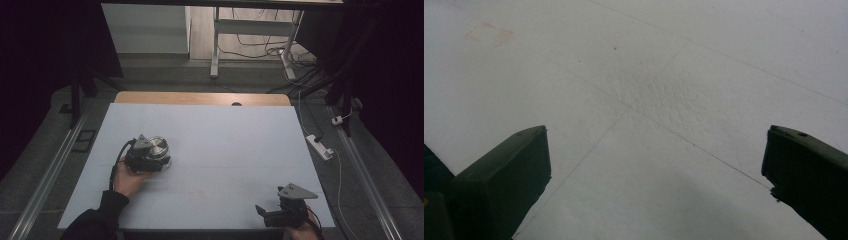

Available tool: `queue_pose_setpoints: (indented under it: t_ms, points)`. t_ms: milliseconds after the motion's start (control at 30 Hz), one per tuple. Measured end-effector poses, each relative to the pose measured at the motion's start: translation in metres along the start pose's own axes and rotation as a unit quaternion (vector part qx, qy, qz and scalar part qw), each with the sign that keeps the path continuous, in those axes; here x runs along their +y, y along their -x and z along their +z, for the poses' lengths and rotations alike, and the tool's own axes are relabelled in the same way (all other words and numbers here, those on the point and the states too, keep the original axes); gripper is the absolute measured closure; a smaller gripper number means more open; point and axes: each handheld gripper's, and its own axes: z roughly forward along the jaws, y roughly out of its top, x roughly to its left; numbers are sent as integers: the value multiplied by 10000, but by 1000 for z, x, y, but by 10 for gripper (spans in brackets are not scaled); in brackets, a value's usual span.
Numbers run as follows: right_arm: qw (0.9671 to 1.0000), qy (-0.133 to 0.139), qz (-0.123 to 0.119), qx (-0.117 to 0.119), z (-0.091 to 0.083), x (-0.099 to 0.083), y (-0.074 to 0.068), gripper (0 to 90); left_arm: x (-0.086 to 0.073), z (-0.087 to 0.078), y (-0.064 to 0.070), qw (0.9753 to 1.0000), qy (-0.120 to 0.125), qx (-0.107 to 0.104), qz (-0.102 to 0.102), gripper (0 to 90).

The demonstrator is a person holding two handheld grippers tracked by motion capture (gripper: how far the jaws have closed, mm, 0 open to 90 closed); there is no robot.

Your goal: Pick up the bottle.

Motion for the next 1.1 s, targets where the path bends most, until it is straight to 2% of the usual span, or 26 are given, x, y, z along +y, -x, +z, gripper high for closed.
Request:
queue_pose_setpoints:
  t_ms: [167,233,333,433,600,667,800,867,933,967,1100]
  points:
    - [10000,-3,0,10,0,0,0,0,0,-3,-3,9999,26,14,-110,154]
    - [10000,-16,6,12,0,0,0,0,1,-5,-4,9998,73,-49,-167,154]
    - [10000,-17,4,20,0,0,0,0,3,-7,-4,9998,99,-72,-143,154]
    - [10000,-14,15,26,0,0,0,0,8,-11,1,9999,102,-91,14,154]
    - [10000,1,7,32,0,0,0,0,14,-15,8,9997,117,-161,154,154]
    - [10000,2,16,39,0,0,1,0,20,-17,13,9993,93,-191,293,154]
    - [10000,5,10,41,0,0,1,0,25,-18,17,9989,64,-260,384,154]
    - [10000,7,3,43,0,0,1,0,31,-17,20,9984,32,-420,387,154]
    - [10000,7,6,45,1,1,1,0,33,-17,21,9982,28,-455,398,154]
    - [10000,9,9,48,1,1,1,0,38,-17,25,9977,19,-466,486,154]
    - [10000,2,-1,49,1,1,1,0,48,-18,32,9968,33,-542,588,154]
